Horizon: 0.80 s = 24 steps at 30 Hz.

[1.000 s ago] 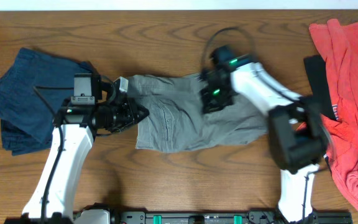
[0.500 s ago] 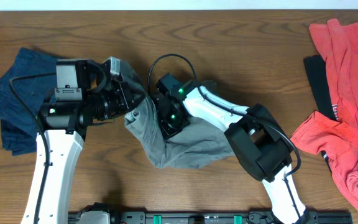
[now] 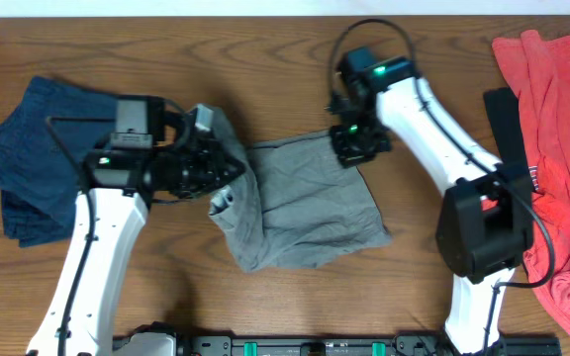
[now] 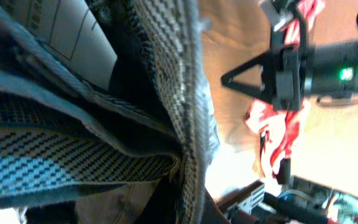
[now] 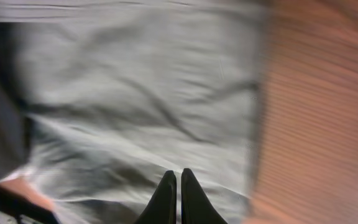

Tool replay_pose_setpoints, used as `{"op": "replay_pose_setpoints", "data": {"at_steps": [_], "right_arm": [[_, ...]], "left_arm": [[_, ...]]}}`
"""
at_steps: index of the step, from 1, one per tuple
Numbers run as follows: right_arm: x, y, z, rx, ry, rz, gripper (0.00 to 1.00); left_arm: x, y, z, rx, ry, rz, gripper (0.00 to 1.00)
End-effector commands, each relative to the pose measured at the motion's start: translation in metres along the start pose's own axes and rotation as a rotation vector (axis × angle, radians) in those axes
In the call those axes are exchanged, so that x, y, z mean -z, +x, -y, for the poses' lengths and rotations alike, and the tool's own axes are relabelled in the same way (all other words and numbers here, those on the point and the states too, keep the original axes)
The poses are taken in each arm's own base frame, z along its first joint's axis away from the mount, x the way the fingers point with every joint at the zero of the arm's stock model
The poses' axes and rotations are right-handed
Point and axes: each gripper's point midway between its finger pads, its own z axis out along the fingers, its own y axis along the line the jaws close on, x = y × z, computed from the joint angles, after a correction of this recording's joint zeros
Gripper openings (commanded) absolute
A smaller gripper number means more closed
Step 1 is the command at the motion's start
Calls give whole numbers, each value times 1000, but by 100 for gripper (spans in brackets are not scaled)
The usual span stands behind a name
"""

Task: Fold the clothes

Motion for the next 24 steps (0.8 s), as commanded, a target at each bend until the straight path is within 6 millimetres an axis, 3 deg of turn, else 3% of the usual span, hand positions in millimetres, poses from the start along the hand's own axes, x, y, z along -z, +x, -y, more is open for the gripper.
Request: {"op": "replay_pose_setpoints", "data": {"at_steps": [1, 7, 14, 16, 19, 24], "right_arm": [[-11, 13, 31, -30, 60, -55, 4], [-47, 37, 47, -62, 64, -127, 4], [-81, 57, 48, -60, 71, -163, 3], [-86, 60, 47, -62, 73, -167, 4], [-87, 62, 47, -61, 73, -172, 3], [-87, 62, 47, -61, 74, -172, 4]], "left_arm": [[-10, 4, 20, -78, 31, -37, 6], [-43, 24, 35, -134, 40, -141, 6], [-83, 28, 61, -96, 86, -171, 6], [-96, 26, 70, -69, 94, -159, 6], [-113, 24, 66, -3, 15, -113, 6], [-134, 38, 75, 1, -22, -108, 6]]}}
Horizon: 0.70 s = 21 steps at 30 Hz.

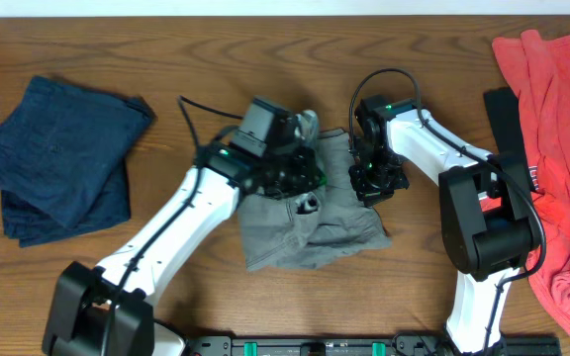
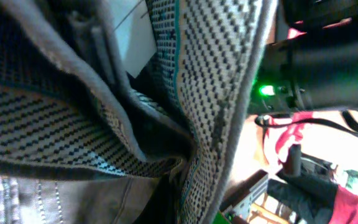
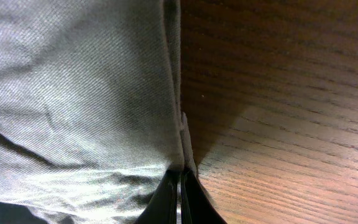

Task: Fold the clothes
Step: 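Grasp the folded grey shorts with both grippers and fold them over again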

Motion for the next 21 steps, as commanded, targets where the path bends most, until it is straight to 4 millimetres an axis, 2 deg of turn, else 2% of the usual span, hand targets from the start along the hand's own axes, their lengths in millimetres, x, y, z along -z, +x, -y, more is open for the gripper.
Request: {"op": "replay_pose_setpoints", "data": {"at_steps": [1, 6, 10, 13, 15, 17, 20, 21], "right_arm": [[-7, 5, -1, 2, 10, -19, 4], [-7, 5, -1, 3, 10, -16, 4], [-7, 5, -1, 3, 10, -16, 4], [-7, 5, -3, 3, -1, -18, 1], [-5, 4, -5, -3, -15, -17, 1], [3, 0, -1, -29, -12, -4, 1], [28, -10, 7, -59, -22, 37, 1], [41, -14, 10, -68, -27, 57, 1]], "left_arm": [[-7, -2, 20, 25, 4, 40, 6], [-14, 3, 42, -4, 56, 46, 6], [-15, 5, 45, -10, 61, 44, 6], [-15, 5, 46, -12, 63, 45, 6], [-14, 6, 47, -15, 71, 39, 15], [-12, 7, 56, -64, 113, 27, 38], [1, -2, 64, -130, 157, 57, 56], [9, -9, 65, -148, 162, 80, 58]]}}
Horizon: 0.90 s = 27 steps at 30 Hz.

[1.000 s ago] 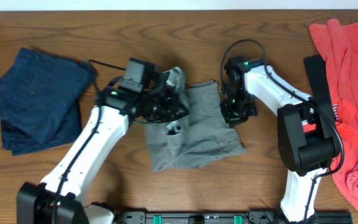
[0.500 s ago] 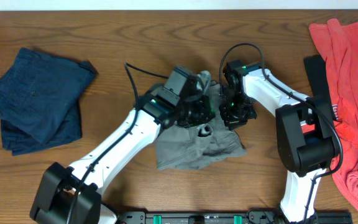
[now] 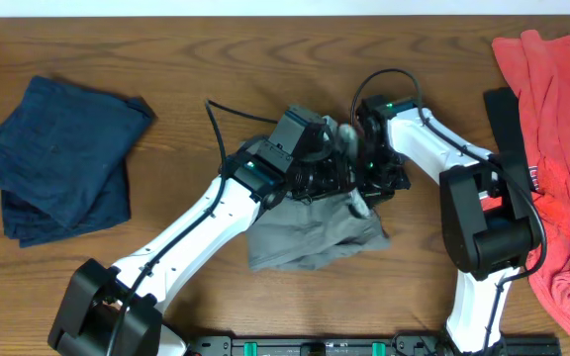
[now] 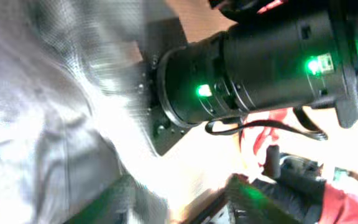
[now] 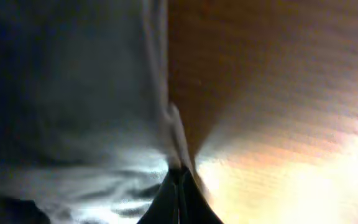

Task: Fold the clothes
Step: 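Grasp the folded grey shorts with both grippers and fold them over again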

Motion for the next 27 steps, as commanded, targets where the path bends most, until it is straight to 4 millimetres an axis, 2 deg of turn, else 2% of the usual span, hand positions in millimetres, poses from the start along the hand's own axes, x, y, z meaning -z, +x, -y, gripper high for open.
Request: {"op": "replay_pose_setpoints", "data": {"at_steps": [1, 4, 7, 9, 12, 15, 18, 21, 27], "right_arm": [[46, -22, 10, -41, -26, 110, 1], [86, -27, 22, -68, -32, 177, 1], [127, -28, 28, -90, -58, 262, 2], [146, -27, 20, -70, -104, 310, 1], [162, -17, -10, 69, -212, 342, 1], [159, -5, -40, 157, -285, 303, 1], [143, 7, -69, 212, -332, 241, 1], [119, 25, -95, 249, -363, 156, 1], [64, 47, -112, 244, -337, 46, 1]], "left_arm": [[30, -23, 21, -102, 70, 73, 58], [55, -49, 13, -129, 55, 169, 58], [81, -85, -15, -119, -33, 307, 58], [95, -105, -39, -103, -109, 383, 58], [104, -123, -68, -99, -196, 432, 58], [97, -130, -92, -106, -252, 415, 59], [79, -130, -117, -87, -294, 365, 59], [55, -125, -144, -43, -331, 300, 59], [20, -110, -189, 32, -391, 187, 59]]}}
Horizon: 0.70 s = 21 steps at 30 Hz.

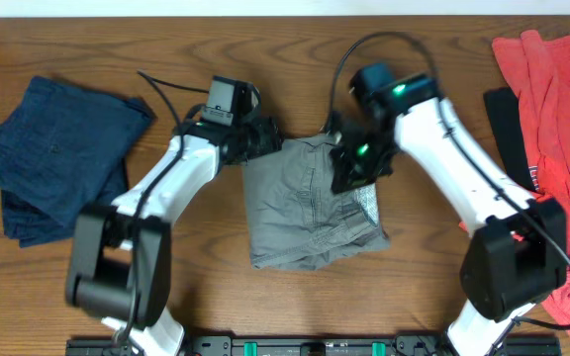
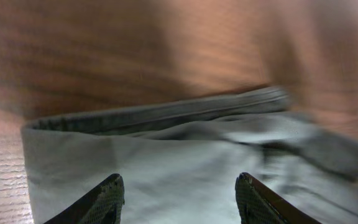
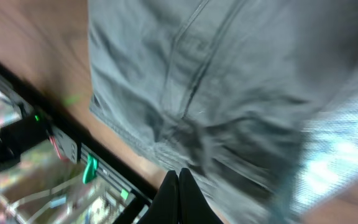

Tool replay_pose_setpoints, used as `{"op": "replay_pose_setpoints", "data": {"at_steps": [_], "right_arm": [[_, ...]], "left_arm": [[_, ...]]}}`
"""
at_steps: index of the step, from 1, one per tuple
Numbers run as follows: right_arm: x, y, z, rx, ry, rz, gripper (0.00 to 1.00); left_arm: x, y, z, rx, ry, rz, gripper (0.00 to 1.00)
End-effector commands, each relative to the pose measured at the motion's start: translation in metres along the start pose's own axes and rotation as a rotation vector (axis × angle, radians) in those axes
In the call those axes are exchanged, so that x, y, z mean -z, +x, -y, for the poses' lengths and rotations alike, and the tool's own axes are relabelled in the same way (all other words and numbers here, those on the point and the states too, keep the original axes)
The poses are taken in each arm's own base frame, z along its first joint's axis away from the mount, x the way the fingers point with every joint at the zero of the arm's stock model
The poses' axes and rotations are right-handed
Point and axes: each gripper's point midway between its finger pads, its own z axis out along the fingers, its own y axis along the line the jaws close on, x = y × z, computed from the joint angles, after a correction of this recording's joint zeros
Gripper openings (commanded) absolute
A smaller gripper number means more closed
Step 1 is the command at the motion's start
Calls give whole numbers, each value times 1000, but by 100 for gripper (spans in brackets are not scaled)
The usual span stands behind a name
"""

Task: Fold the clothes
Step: 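Grasp the folded grey shorts with both grippers and fold them over again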

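Grey shorts [image 1: 305, 213] lie folded over in the middle of the table, with a paler mesh patch showing at their right edge. My left gripper [image 1: 263, 141] hovers at their upper left corner; in the left wrist view it [image 2: 179, 183] is open over the grey cloth [image 2: 185, 155] with nothing between its fingers. My right gripper [image 1: 349, 173] is over the upper right part of the shorts. In the right wrist view it [image 3: 179, 180] is shut above the blurred cloth [image 3: 229, 74], and no cloth shows between the tips.
A folded dark blue garment [image 1: 57, 163] lies at the left of the wooden table [image 1: 166, 267]. A red garment [image 1: 552, 129] sprawls along the right edge with a black piece [image 1: 503, 114] beside it. A black rail runs along the front edge.
My left gripper was beside the right gripper over the right side of the shorts; now it is open at their upper left corner. The shorts lie flatter, doubled over. My right gripper has shifted onto the cloth.
First my left gripper held the left part of the grey shorts raised at the left, while the right gripper was shut at their upper right corner. Then the held cloth was over the middle, then at the right edge. Now it is released and the shorts lie folded.
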Motion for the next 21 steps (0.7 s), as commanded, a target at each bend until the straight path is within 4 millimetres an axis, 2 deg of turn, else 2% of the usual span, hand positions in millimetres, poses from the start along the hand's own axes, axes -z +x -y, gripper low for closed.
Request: {"op": "replay_pose_setpoints", "data": {"at_steps": [1, 3, 8, 11, 13, 17, 19, 21], "right_arm": [[-34, 20, 0, -48, -15, -81, 1], [-51, 29, 12, -80, 32, -103, 1], [-88, 60, 61, -230, 205, -140, 2], [-101, 78, 83, -293, 259, -154, 2], [-107, 83, 100, -327, 310, -135, 2], [-100, 77, 141, -341, 485, -54, 11], [-88, 66, 164, -339, 597, 9, 13], [-70, 47, 187, -343, 708, 106, 14]], "left_arm": [[-15, 4, -14, -7, -40, -33, 61], [-23, 11, -21, 5, -59, -66, 62], [-34, 33, -41, 40, -120, -155, 63], [-33, 49, -51, 64, -164, -216, 63], [-28, 64, -57, 95, -197, -273, 63], [-10, 103, -69, 162, -270, -438, 63], [1, 121, -71, 195, -293, -516, 63], [11, 138, -66, 238, -281, -602, 63]]}}
